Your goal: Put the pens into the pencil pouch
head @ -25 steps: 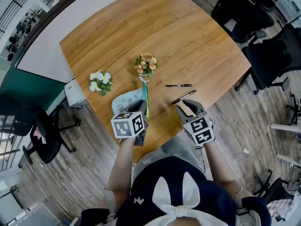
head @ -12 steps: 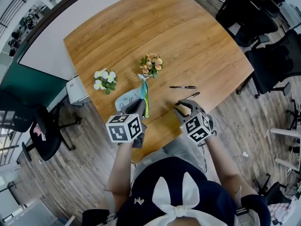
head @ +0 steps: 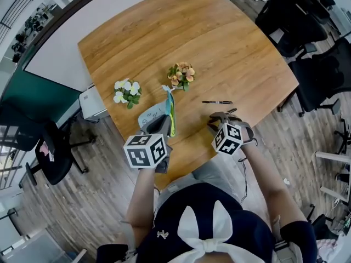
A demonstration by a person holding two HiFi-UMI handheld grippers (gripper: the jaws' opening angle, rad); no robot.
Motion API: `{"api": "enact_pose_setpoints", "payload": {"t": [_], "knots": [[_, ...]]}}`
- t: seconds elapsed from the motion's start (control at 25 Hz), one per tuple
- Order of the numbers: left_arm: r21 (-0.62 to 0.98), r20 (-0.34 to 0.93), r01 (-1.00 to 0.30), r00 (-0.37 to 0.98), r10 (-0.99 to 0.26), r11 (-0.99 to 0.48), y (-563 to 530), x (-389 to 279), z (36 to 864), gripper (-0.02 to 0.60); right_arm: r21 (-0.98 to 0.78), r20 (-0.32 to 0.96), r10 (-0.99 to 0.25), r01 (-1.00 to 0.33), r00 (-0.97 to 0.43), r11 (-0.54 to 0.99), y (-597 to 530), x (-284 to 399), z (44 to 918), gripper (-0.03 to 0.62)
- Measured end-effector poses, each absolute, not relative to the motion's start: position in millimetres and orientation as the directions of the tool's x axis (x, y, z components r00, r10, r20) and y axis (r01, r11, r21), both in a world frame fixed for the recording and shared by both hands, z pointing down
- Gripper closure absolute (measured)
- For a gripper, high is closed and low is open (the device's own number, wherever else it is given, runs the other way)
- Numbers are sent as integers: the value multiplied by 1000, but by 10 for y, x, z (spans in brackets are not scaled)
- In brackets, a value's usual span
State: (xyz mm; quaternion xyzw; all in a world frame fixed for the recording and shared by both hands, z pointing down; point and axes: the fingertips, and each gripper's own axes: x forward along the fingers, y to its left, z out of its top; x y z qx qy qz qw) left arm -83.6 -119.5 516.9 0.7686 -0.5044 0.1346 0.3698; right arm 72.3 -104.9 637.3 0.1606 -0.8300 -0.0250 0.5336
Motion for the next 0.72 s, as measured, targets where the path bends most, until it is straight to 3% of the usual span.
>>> {"api": "enact_pose_setpoints", "payload": {"t": [0.4,0.64,0.72], "knots": [[431,571,-878,445,-690,-209,-1220,-901,5089,535,187,961,-177,28,-211,982,-1032,817,6730,496],[433,570,-876,448,-689,-212,-1229,-886,5088,535,165,978,-152,86,-140,983,-1036,868,6856,492],[438,569,-874,450,-688,-210,-1228,-883,5095,535,157,981,-144,94,-132,983,-1021,870,6882,519]]}}
